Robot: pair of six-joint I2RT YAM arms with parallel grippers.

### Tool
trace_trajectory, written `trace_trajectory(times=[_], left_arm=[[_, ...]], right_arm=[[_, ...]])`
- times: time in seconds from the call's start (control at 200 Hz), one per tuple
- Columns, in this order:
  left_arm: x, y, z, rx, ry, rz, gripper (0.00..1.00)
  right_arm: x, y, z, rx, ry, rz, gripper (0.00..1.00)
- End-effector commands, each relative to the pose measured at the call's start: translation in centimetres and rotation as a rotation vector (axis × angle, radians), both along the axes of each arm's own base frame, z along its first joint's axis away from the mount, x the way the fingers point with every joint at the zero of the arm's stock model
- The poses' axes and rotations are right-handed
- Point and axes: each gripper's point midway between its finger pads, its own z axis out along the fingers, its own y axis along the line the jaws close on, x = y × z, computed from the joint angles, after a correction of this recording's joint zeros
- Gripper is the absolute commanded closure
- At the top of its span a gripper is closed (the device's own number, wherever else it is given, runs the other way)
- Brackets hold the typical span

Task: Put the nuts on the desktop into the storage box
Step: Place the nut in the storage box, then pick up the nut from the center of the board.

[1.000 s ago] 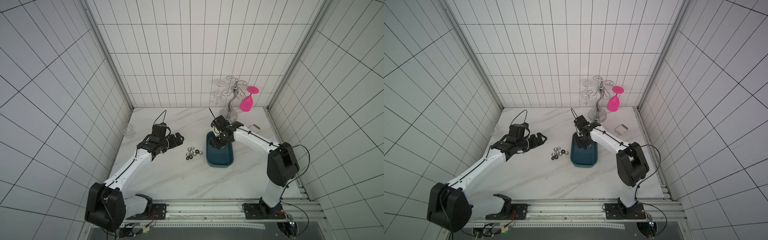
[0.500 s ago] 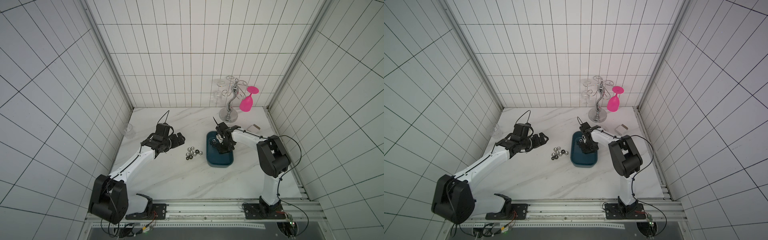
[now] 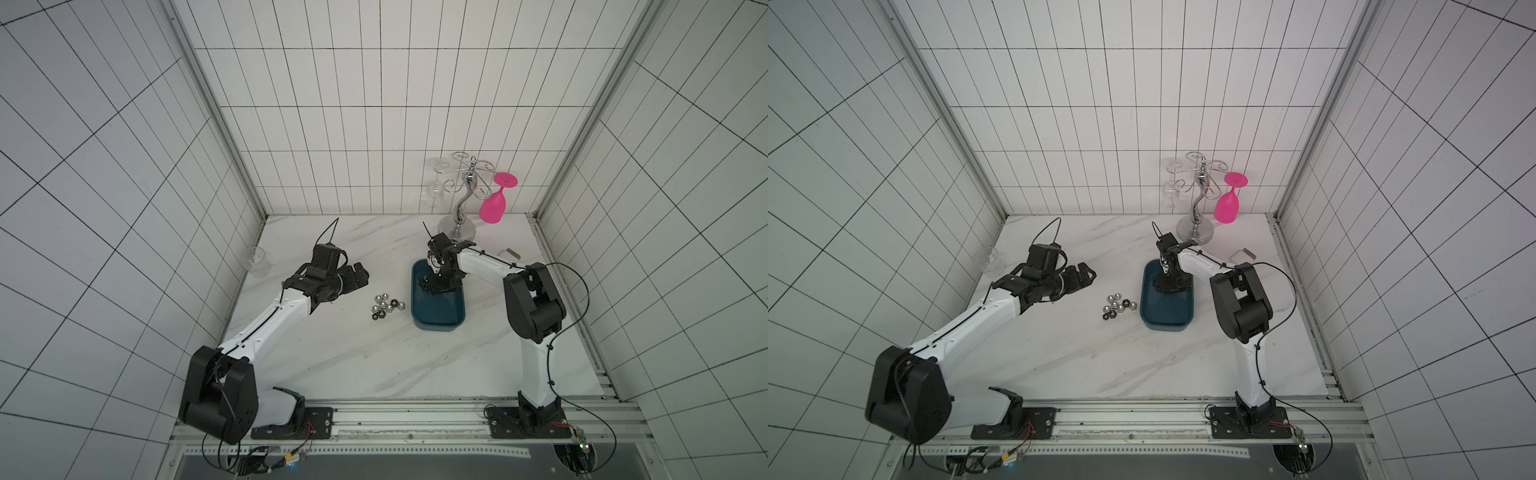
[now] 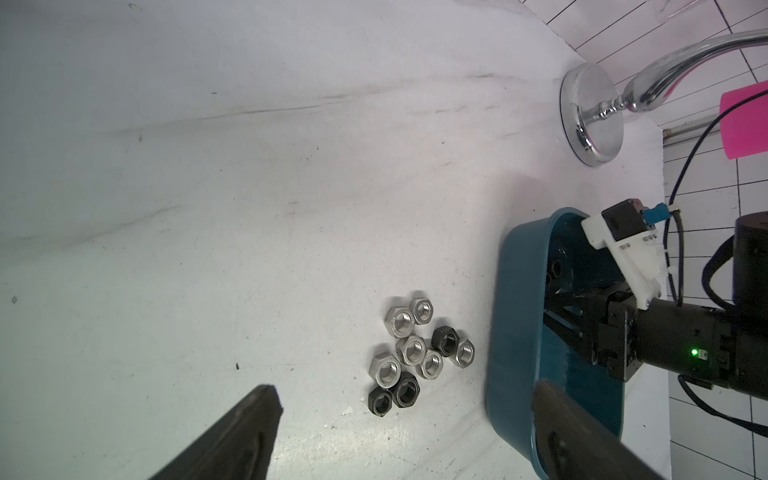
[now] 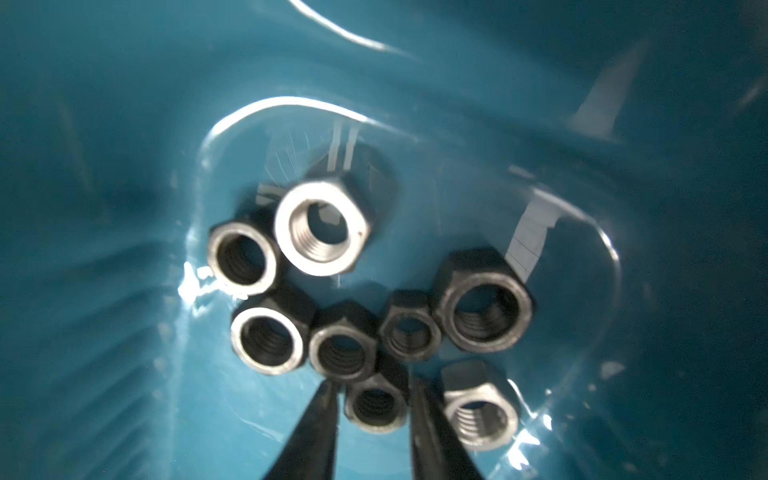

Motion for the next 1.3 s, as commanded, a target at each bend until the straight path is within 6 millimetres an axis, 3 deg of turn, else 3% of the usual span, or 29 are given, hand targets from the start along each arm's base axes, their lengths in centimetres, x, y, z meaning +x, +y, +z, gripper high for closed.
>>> trace_trajectory(times=[0.0, 0.245, 0.36, 0.445, 0.625, 0.755, 1.02, 1.294], left_arm=[[0.6, 0.1, 0.8, 0.020, -0.022, -0.003, 0.02], [0.5, 0.4, 1.0, 0.026, -0.027, 0.012, 0.02], [0.5, 1.3, 1.5, 0.057, -0.040, 0.046, 0.02], [0.5, 2.3, 1.7, 0.076, -0.039, 0.080, 0.02], [0.2, 4.1, 1.8, 0.050, -0.025, 0.131, 0.02], [-0.3, 5.0, 2.1, 0.048, -0.031, 0.145, 0.02], [-0.8, 6.2, 2.3, 0.051, -0.038, 0.163, 0.02], [-0.8, 6.4, 2.1, 0.048, -0.033, 0.160, 0.02]], right_arm=[[0.2, -0.2, 1.1, 0.002, 0.007, 0.002, 0.59], [-0.1, 0.4, 8.1, 0.086, -0.123, 0.005, 0.53], [-1.6, 2.3, 11.0, 0.119, -0.191, 0.098, 0.52], [-3.4, 4.5, 11.7, 0.145, -0.217, 0.202, 0.50], [-6.9, 9.1, 10.1, 0.162, -0.176, 0.401, 0.47], [-7.5, 10.9, 8.2, 0.134, -0.141, 0.470, 0.47], [-7.5, 11.1, 4.3, 0.036, -0.060, 0.543, 0.46], [-7.7, 10.9, 2.1, -0.020, -0.029, 0.557, 0.46]])
